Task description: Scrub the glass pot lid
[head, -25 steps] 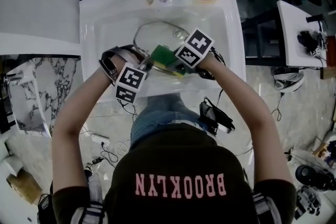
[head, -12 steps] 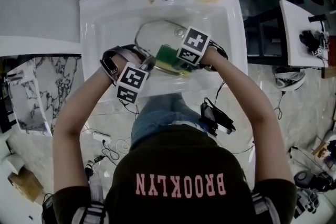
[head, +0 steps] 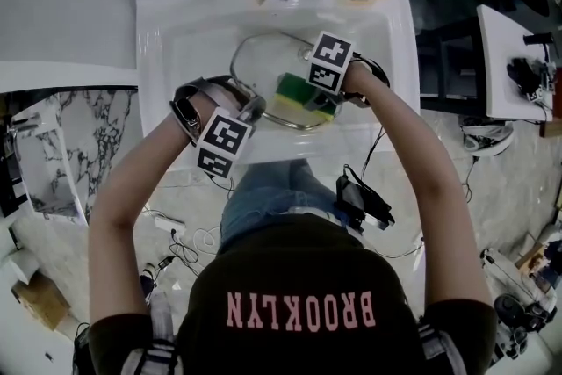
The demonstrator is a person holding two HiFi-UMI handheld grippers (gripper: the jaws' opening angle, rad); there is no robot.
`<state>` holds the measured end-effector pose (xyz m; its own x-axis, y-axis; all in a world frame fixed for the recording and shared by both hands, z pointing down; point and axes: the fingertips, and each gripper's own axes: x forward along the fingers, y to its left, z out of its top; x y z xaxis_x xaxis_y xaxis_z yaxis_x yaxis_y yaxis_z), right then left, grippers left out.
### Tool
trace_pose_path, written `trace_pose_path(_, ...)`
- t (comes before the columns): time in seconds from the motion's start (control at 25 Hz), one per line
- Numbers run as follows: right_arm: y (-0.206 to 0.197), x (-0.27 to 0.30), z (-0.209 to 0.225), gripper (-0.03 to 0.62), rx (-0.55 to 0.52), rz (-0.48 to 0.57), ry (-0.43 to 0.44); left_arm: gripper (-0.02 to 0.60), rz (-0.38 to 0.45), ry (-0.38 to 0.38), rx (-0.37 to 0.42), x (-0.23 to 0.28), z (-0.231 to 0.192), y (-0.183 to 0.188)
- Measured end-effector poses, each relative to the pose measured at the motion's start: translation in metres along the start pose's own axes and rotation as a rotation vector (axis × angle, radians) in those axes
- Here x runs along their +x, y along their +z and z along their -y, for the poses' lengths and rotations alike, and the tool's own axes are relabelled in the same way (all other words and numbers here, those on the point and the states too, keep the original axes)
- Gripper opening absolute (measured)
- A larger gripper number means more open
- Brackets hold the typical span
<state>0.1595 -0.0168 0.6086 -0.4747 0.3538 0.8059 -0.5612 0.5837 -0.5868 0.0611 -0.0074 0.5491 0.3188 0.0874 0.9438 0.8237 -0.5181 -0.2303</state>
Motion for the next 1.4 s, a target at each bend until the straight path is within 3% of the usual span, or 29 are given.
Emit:
trace_pose_path(0.2, -0.006, 0.008, 0.026, 0.272, 0.021, -0.038, -0.047, 0.051, 0.011, -0.002, -0.001, 0.000, 0.001, 0.000)
trace_pose_path(0.52, -0.012, 0.011, 0.064, 0.272, 0.101, 0.009, -0.117, 0.051, 0.025, 0.001, 0.001, -0.001, 0.002, 0.000)
trace_pose_path(0.72, -0.011, 0.010, 0.089, 0.270, 0.149, 0.021, -0.208, 0.051, 0.030, 0.002, 0.002, -0.001, 0.001, 0.000)
trace_pose_path(0.96, -0.017, -0.003, 0.133, 0.272, 0.234, 0.022, -0.471, 0.051, 0.041, 0.002, 0.000, -0.001, 0.001, -0.001)
trace_pose_path(1.24, -0.012, -0.027, 0.137, 0.272, 0.248, 0.174, -0.622, 0.051, 0.049, 0.013, -0.005, 0.000, 0.002, -0.001)
trace_pose_path(1.4, 0.002, -0.053, 0.107, 0.272, 0.248, 0.366, -0.537, 0.051, 0.050, 0.041, -0.007, 0.000, 0.001, -0.001)
